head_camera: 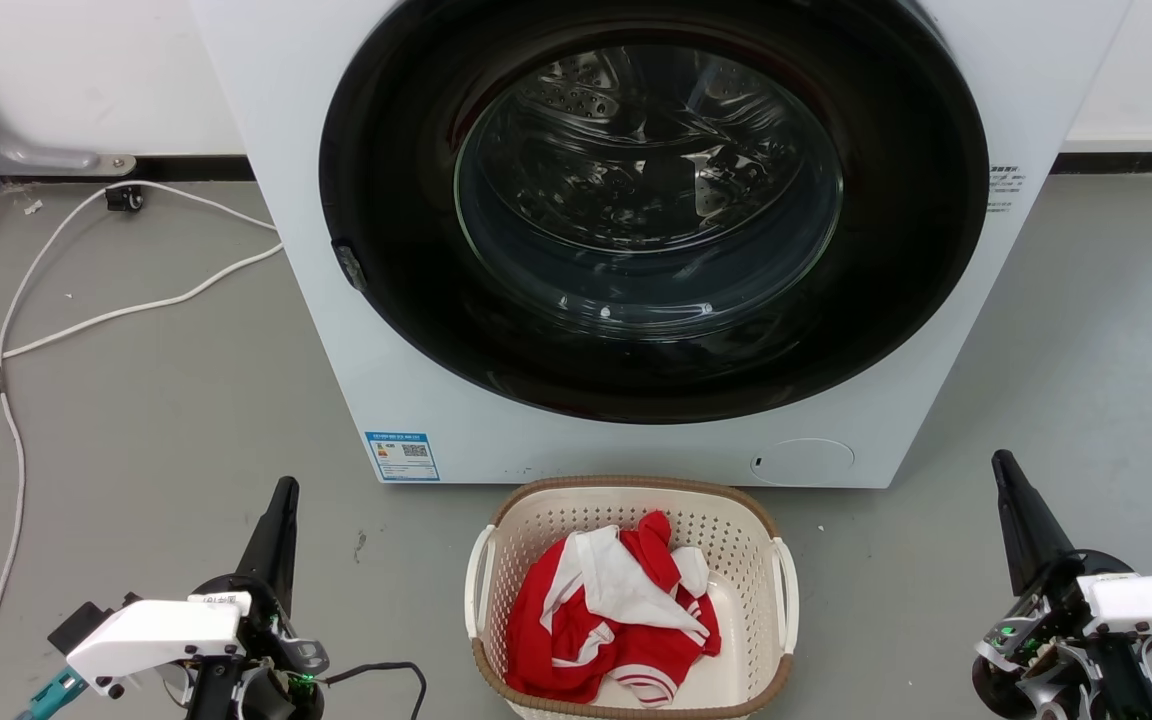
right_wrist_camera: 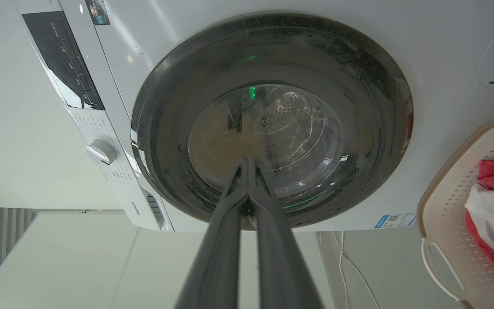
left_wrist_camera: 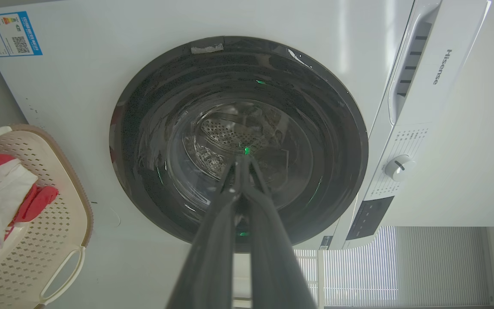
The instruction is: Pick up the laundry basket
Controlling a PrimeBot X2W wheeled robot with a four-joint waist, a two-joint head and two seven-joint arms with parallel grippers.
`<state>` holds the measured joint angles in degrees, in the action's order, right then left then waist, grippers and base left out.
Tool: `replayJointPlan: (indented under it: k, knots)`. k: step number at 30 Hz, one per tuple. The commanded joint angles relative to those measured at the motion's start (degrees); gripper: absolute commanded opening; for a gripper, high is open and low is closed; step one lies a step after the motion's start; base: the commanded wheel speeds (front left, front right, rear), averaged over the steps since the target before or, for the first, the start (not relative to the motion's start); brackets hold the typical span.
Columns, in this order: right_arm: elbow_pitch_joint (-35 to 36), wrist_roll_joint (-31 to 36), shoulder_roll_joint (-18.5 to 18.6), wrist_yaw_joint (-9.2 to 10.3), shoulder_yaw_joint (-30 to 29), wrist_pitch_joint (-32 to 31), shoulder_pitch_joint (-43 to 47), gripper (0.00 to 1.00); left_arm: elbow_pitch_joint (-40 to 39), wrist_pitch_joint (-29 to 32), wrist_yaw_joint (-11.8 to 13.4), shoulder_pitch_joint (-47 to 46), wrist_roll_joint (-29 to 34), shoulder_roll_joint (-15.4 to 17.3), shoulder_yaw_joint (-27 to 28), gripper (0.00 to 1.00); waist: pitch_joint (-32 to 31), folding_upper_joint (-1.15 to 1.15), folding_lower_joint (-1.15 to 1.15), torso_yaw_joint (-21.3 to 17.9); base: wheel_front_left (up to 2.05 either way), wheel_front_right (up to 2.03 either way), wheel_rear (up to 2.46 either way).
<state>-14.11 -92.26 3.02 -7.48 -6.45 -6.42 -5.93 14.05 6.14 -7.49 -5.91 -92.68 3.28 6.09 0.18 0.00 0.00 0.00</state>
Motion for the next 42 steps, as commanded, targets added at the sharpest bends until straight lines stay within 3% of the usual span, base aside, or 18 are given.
replayJointPlan:
  k: [1, 30, 31, 42]
  knots:
    - [-0.1, 0.2, -0.1, -0.02, -0.1, -0.1, -0.7, 0.00, 0.1, 0.2, 0.0, -0.6, 0.2, 0.0, 0.2, 0.00, 0.0, 0.00, 0.00, 0.0, 0.00, 0.00, 0.00]
    - [-0.1, 0.2, -0.1, -0.02, -0.1, -0.1, -0.7, 0.00, 0.1, 0.3, 0.0, -0.6, 0.3, -0.2, 0.4, 0.00, 0.0, 0.00, 0.00, 0.0, 0.00, 0.00, 0.00]
    - [-0.1, 0.2, -0.1, -0.02, -0.1, -0.1, -0.7, 1.00, 0.1, 0.3, 0.0, -0.6, 0.3, -0.2, 0.4, 1.00, 0.0, 0.00, 0.00, 0.0, 0.00, 0.00, 0.00]
    - [0.0, 1.8, 0.0, -0.01, 1.2, 2.2, 1.4, 1.00, -0.1, -2.0, 0.0, 0.2, 1.5, -0.3, -2.7, 1.00, 0.0, 0.00, 0.00, 0.0, 0.00, 0.00, 0.00]
